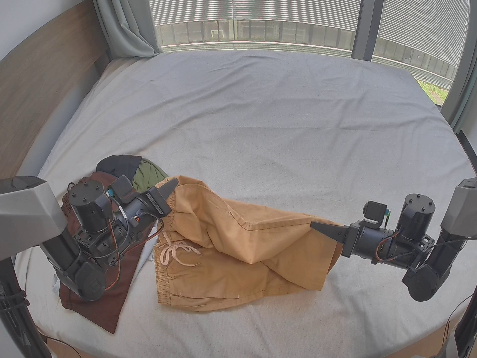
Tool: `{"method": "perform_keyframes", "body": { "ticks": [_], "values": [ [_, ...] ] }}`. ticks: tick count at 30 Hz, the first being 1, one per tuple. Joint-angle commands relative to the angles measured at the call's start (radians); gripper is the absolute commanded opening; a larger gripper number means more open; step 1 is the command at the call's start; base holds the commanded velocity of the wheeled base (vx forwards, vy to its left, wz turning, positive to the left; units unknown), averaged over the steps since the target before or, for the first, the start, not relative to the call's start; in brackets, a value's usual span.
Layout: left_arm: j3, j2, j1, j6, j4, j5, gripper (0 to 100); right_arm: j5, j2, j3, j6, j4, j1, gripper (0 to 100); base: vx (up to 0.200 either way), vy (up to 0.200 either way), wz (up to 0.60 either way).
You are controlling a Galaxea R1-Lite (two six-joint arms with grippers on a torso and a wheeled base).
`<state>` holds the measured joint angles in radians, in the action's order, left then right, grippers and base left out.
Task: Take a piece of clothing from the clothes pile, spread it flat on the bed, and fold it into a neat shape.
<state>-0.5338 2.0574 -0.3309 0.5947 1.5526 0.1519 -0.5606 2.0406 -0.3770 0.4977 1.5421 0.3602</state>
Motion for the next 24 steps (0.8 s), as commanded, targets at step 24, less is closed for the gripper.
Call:
{"method": "perform_keyframes", "body": {
  "ticks": [24],
  "values": [
    [0.077,-0.137,0.056,-0.101,0.003,0.216,0,-0.001,-0.132,-0.002,-0.007,0.001,-0.043,0,0.0,0.0,0.0]
  ]
}}
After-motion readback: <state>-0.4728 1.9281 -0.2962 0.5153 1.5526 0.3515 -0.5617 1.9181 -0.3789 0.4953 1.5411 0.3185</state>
